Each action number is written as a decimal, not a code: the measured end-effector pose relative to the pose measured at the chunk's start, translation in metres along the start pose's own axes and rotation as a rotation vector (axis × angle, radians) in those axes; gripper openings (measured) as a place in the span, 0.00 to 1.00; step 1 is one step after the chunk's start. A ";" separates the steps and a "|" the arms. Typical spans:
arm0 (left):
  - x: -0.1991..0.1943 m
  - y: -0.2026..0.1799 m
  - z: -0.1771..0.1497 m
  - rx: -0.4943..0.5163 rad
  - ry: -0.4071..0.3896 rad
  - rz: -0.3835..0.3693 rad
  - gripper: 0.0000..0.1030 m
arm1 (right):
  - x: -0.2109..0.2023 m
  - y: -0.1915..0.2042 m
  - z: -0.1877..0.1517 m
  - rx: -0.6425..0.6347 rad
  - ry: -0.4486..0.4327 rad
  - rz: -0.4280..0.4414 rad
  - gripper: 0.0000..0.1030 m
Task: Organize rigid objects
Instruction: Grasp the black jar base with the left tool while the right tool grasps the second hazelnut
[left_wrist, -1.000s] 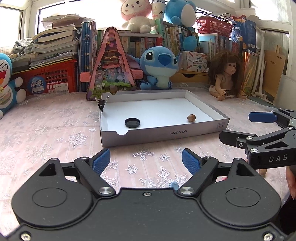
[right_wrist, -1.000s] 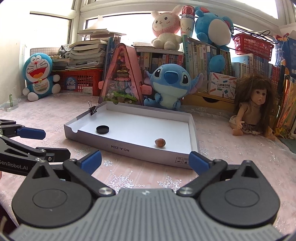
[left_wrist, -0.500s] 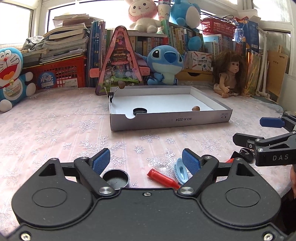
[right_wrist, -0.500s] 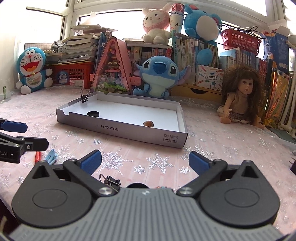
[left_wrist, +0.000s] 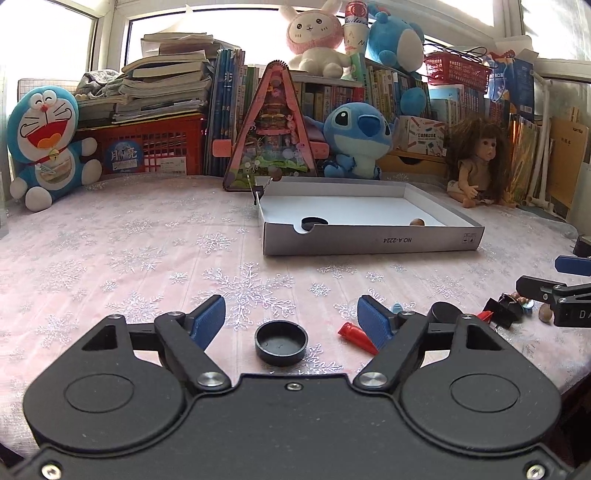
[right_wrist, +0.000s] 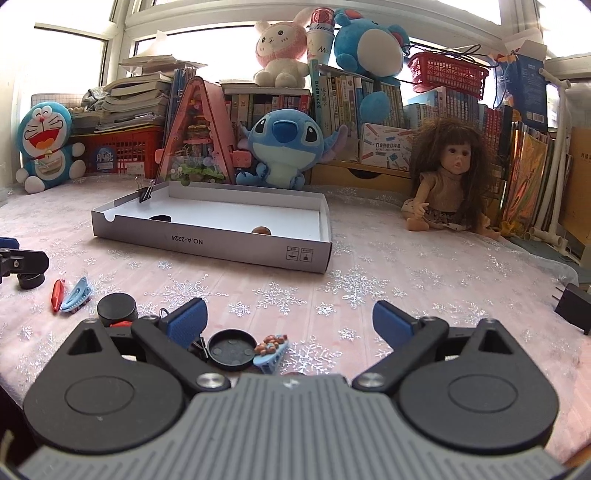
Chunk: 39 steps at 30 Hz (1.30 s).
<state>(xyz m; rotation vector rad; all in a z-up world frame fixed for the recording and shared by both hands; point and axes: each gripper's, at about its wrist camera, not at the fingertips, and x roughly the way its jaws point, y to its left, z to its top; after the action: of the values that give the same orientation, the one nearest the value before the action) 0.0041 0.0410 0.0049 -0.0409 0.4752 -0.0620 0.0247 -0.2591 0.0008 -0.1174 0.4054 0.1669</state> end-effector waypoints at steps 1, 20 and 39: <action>0.000 0.002 -0.001 -0.003 0.008 0.001 0.63 | -0.002 -0.002 -0.001 0.003 -0.003 0.000 0.94; 0.005 0.001 -0.012 0.021 0.069 0.033 0.42 | -0.018 -0.006 -0.027 -0.037 0.061 0.036 0.53; 0.006 0.008 -0.007 -0.012 0.022 0.139 0.42 | -0.015 -0.009 -0.028 -0.022 0.063 -0.002 0.48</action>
<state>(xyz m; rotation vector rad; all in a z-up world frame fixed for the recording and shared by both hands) 0.0070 0.0485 -0.0041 -0.0188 0.4997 0.0770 0.0027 -0.2741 -0.0177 -0.1449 0.4665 0.1662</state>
